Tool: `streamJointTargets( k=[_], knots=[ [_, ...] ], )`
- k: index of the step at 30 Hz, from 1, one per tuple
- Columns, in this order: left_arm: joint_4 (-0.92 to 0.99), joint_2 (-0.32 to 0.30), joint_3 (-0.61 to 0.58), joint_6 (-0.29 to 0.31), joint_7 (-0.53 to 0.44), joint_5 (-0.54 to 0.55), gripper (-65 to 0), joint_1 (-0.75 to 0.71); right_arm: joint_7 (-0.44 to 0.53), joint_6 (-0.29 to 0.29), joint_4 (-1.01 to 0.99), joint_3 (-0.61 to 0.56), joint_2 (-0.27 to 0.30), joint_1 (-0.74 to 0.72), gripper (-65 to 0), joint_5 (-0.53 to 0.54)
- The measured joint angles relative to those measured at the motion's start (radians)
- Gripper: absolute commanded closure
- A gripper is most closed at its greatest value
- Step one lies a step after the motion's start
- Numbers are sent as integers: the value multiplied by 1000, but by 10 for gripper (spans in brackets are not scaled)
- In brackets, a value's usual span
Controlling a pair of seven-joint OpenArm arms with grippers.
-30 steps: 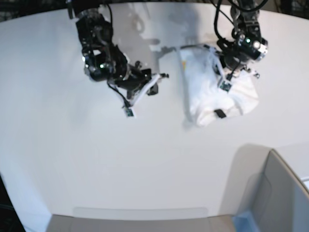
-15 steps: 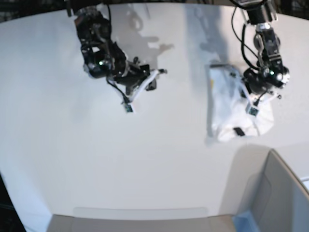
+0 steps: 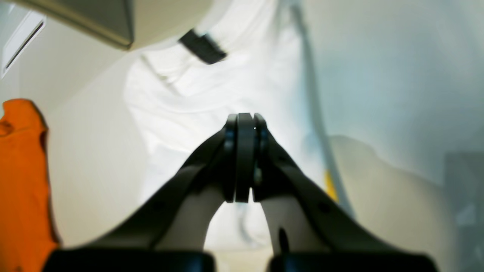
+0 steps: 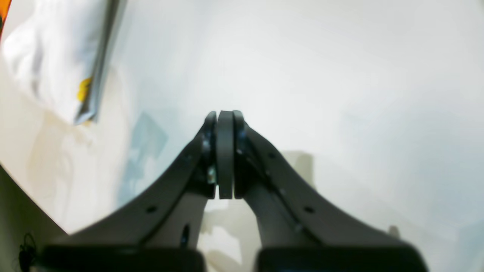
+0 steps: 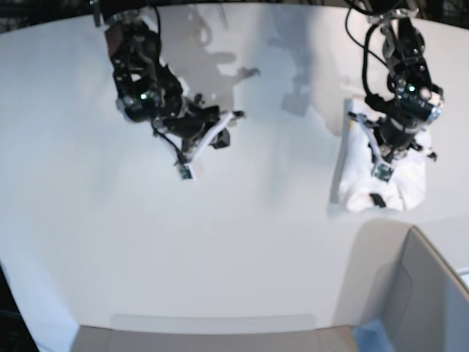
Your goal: Layout the t-shirt on the table in an organized manner, then fold the t-shirt properly
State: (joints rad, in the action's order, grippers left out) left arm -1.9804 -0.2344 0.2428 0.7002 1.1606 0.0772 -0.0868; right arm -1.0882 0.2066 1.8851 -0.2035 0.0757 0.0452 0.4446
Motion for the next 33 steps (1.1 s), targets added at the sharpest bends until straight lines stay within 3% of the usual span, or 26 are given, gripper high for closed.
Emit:
streamJointTargets(
  k=[6, 12, 17, 20, 22, 24, 29, 33],
  knots=[
    [114, 8, -149, 4, -4, 0, 0, -17, -3, 0, 0, 2, 43, 5, 0, 0],
    [309, 0, -140, 0, -81, 13, 0, 32, -3, 0, 17, -1, 40, 30, 0, 5],
    [327, -32, -137, 0, -77, 2, 0, 59, -10, 1, 72, -2, 113, 58, 0, -6],
    [234, -19, -56, 4, -52, 6, 0, 30, 0, 0, 132, -2, 133, 74, 0, 2],
    [145, -19, 13, 2, -65, 3, 0, 16, 0, -4, 155, -9, 139, 87, 0, 12],
    [76, 22, 81, -2, -119, -1, 0, 4, 0, -4, 158, -10, 163, 100, 0, 12],
    [19, 152, 224, 8, -196, 22, 0, -61, 225, -7, 158, -8, 234, 178, 0, 0],
    [19, 160, 333, -4, -210, 177, 0, -98, 282, -19, 158, -12, 232, 231, 0, 5]
  ],
)
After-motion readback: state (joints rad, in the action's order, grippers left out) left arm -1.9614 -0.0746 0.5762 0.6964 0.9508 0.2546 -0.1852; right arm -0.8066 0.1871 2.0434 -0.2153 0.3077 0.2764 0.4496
